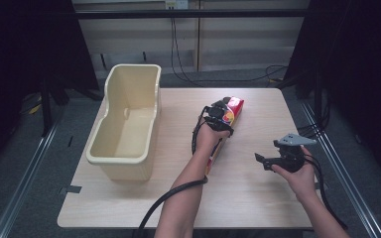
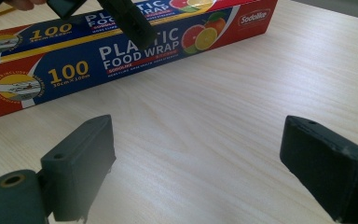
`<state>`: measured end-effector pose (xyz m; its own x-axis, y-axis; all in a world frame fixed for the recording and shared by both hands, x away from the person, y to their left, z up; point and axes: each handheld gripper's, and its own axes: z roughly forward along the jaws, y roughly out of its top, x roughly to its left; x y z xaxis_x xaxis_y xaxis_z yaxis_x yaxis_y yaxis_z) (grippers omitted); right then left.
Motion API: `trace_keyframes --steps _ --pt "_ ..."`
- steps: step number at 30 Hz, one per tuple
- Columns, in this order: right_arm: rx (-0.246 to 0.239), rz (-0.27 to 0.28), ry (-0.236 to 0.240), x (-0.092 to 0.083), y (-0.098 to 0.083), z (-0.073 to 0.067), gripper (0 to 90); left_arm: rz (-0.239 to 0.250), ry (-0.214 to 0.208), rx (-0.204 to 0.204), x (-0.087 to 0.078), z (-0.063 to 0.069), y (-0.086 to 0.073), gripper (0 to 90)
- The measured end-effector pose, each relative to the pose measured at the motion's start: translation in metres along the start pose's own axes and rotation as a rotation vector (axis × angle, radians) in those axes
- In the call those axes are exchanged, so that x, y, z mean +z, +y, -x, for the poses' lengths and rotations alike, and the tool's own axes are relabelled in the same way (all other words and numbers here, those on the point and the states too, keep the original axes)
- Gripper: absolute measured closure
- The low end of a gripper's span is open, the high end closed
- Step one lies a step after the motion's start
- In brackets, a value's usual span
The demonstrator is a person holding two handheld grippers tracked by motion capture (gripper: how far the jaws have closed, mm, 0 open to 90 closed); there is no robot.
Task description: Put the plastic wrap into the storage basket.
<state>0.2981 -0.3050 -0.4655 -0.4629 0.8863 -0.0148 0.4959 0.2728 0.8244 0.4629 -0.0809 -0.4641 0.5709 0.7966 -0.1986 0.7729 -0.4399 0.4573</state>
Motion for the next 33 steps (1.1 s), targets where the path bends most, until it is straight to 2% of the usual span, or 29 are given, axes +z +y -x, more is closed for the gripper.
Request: trace_keyframes --steps 1,4,7,8,10,11,14,20,22,23,29,30,33 --pt "-0.002 -0.002 0.005 0.000 0.000 0.000 10.0 -0.006 0.007 -0.019 0.003 0.000 0.000 33.3" --pt "-0.005 -0.003 0.001 0.001 0.000 0.000 10.0 -0.006 0.011 -0.022 0.004 -0.001 0.000 35.7" --pt "-0.005 -0.002 0.005 0.001 0.000 0.000 10.3 -0.046 0.038 -0.021 -0.001 0.002 0.004 39.5" --pt "-0.006 -0.003 0.004 0.001 0.000 0.000 10.3 -0.056 0.037 -0.009 -0.002 0.001 0.004 39.8" --pt "-0.009 -0.003 0.009 0.001 0.000 0.000 10.3 -0.081 0.022 -0.027 -0.005 -0.001 0.003 40.2" --pt "-0.010 -0.002 0.006 0.001 0.000 0.000 10.3 -0.082 0.015 -0.040 -0.006 -0.001 0.002 40.4" --pt "-0.008 -0.001 0.002 0.001 0.000 0.000 10.2 -0.088 0.009 -0.036 -0.009 -0.003 0.000 40.6" --pt "-0.007 0.000 0.007 0.000 0.000 0.000 9.9 -0.142 0.008 -0.029 -0.032 -0.007 -0.001 40.9" --pt "-0.010 0.003 0.006 0.000 0.001 -0.001 9.9 -0.142 0.004 -0.030 -0.035 -0.008 -0.001 40.9" --pt "-0.012 0.005 0.006 0.000 0.001 -0.001 9.9 -0.151 0.004 -0.034 -0.043 -0.008 -0.001 40.9" --pt "-0.019 0.006 0.007 0.000 0.001 -0.002 9.8 -0.146 0.003 -0.045 -0.061 -0.011 0.000 41.1" --pt "-0.018 0.007 0.011 0.000 0.001 -0.002 9.8 -0.158 0.008 -0.036 -0.065 -0.012 0.001 41.1" --pt "-0.022 0.011 0.013 0.000 0.002 -0.003 9.7 -0.141 0.012 -0.052 -0.079 -0.014 0.004 41.2"
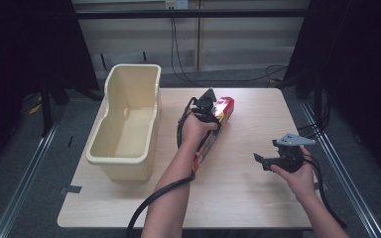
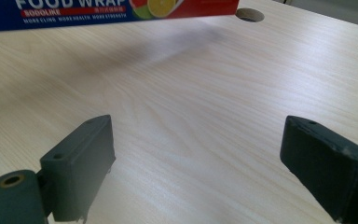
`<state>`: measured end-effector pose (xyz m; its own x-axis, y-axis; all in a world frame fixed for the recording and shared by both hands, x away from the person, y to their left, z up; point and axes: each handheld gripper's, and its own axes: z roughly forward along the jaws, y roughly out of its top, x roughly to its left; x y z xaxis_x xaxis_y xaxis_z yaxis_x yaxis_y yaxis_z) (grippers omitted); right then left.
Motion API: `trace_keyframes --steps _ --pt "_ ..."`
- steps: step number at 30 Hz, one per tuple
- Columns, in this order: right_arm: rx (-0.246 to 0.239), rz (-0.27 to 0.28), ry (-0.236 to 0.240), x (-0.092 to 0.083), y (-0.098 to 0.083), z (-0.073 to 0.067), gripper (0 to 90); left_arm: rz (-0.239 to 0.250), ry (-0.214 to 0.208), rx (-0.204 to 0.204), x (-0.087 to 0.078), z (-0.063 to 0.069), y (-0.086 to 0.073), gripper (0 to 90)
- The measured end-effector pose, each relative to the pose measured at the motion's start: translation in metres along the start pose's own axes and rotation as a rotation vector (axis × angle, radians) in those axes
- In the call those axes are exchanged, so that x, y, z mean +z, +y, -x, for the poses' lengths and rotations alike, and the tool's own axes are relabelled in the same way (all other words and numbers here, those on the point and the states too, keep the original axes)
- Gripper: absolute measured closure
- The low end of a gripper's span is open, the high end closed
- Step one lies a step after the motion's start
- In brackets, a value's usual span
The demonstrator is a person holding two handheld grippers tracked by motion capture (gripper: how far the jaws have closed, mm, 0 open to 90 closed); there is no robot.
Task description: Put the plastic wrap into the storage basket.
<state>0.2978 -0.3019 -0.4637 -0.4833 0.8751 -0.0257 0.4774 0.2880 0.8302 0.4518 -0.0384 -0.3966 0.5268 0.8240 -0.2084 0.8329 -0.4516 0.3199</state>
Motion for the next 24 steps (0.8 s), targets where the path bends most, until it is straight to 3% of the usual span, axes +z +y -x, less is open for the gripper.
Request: trace_keyframes --steps 6,12,14,24 --pt "0.004 0.009 -0.008 -0.001 0.000 0.001 9.3 0.001 0.007 0.003 -0.024 -0.002 0.002 41.2" --pt "0.005 0.014 -0.007 -0.002 0.001 0.001 9.0 0.002 0.031 -0.018 -0.049 -0.005 0.002 41.1" --pt "0.004 0.013 -0.002 -0.002 0.001 0.002 8.6 0.003 0.035 -0.006 -0.057 -0.007 0.002 41.1" --pt "0.011 0.010 0.002 -0.002 0.001 0.001 7.1 0.011 0.045 -0.038 -0.094 -0.016 -0.001 41.2"
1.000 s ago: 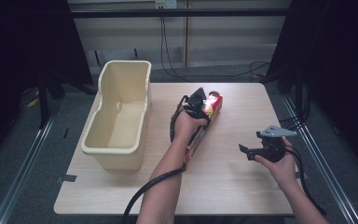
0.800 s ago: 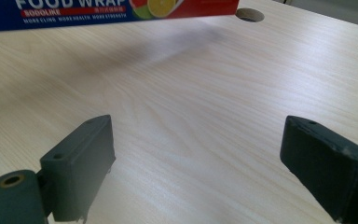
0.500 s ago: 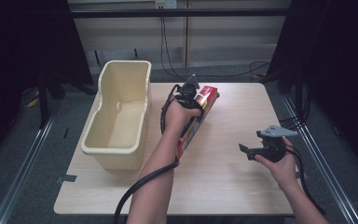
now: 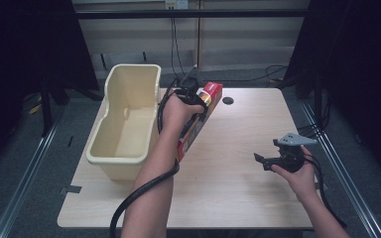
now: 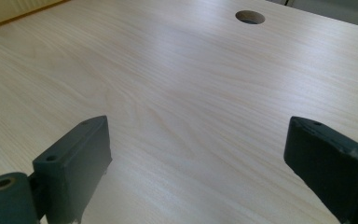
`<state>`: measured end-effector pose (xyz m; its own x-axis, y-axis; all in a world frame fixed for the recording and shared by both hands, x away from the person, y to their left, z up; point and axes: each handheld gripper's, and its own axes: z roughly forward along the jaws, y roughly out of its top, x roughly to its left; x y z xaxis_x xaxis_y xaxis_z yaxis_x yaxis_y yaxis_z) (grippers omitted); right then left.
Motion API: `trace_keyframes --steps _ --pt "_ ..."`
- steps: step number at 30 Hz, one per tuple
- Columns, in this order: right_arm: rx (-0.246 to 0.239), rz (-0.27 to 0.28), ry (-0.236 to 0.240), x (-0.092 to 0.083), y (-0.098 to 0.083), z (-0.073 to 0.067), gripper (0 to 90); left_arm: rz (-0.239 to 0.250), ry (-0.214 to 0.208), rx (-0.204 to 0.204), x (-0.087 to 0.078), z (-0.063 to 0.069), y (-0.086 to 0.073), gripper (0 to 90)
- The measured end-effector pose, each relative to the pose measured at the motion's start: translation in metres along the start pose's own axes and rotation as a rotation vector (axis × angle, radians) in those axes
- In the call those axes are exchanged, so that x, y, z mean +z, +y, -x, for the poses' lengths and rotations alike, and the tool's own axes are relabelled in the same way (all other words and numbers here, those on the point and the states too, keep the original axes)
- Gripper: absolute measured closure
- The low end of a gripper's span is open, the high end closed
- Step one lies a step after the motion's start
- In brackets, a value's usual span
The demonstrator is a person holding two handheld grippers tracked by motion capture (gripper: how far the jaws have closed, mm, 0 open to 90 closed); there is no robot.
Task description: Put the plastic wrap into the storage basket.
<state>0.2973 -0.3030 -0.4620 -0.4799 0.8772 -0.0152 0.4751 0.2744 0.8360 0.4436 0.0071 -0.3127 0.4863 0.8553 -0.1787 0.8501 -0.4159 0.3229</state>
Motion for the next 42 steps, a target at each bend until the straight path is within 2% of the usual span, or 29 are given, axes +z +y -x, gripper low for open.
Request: trace_keyframes --steps 1,2,8,16,17,24,28,29,42 --pt "0.000 0.000 0.001 0.000 0.000 0.000 7.0 0.000 0.000 0.000 0.000 0.000 0.000 41.2" --pt "0.004 -0.003 0.005 0.000 0.000 0.000 6.8 0.009 0.001 -0.020 -0.007 -0.002 -0.001 41.2" --pt "0.003 -0.008 0.006 0.001 0.000 0.000 6.5 0.023 0.032 -0.036 -0.026 -0.009 -0.003 41.2" --pt "0.003 -0.007 0.005 0.000 0.000 0.000 6.4 0.035 0.039 -0.043 -0.050 -0.019 -0.007 41.3" --pt "0.002 -0.007 0.005 0.001 0.000 0.000 6.4 0.039 0.041 -0.061 -0.053 -0.020 -0.008 41.2" --pt "-0.005 -0.006 0.009 0.001 0.000 -0.001 6.6 0.053 0.049 -0.078 -0.072 -0.027 -0.014 41.3" --pt "-0.001 -0.006 0.010 0.001 0.000 -0.002 6.8 0.055 0.070 -0.087 -0.081 -0.031 -0.015 41.3" --pt "-0.001 -0.007 0.009 0.001 0.000 -0.002 6.8 0.061 0.064 -0.103 -0.082 -0.032 -0.016 41.3" --pt "-0.005 -0.013 0.010 0.003 0.000 -0.002 6.8 0.079 0.089 -0.139 -0.105 -0.046 -0.021 41.2"
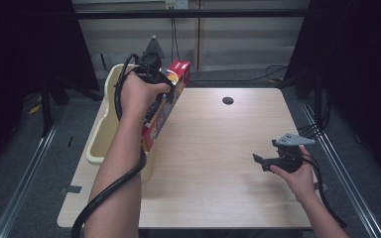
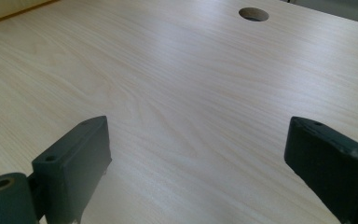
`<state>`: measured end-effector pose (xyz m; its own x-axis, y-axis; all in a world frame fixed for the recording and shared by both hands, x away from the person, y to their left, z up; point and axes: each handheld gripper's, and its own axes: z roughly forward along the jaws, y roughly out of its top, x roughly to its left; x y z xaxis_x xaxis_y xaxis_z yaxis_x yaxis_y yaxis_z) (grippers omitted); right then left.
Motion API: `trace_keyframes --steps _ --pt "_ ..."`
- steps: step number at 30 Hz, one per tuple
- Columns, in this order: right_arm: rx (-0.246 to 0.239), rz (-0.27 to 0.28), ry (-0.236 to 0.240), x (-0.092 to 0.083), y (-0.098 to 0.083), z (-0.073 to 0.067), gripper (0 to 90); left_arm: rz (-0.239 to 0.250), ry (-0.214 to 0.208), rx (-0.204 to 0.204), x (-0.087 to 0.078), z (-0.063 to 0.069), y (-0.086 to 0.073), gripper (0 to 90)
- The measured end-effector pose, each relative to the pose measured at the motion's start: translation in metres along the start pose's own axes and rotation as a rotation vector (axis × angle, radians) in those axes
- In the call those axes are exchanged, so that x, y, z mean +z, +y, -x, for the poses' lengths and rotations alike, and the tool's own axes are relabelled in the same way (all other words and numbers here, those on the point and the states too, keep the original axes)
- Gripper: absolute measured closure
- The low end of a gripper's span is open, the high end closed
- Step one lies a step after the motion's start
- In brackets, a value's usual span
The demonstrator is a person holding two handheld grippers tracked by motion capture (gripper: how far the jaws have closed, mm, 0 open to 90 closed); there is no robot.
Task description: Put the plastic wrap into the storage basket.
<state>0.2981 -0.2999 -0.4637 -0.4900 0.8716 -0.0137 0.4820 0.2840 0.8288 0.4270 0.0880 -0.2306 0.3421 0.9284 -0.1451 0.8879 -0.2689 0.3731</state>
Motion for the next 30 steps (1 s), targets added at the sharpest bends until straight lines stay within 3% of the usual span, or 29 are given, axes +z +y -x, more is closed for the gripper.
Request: trace_keyframes --steps 13,17,30 --pt "-0.004 -0.001 0.000 0.000 0.000 0.000 7.0 0.009 0.023 -0.033 -0.017 -0.018 -0.007 41.3" --pt "-0.002 0.000 0.000 0.000 0.000 0.000 7.0 0.018 0.037 -0.059 -0.023 -0.028 -0.011 41.3" --pt "-0.006 -0.007 0.003 0.001 0.000 -0.001 7.3 0.014 0.070 -0.117 -0.027 -0.049 -0.020 41.3"
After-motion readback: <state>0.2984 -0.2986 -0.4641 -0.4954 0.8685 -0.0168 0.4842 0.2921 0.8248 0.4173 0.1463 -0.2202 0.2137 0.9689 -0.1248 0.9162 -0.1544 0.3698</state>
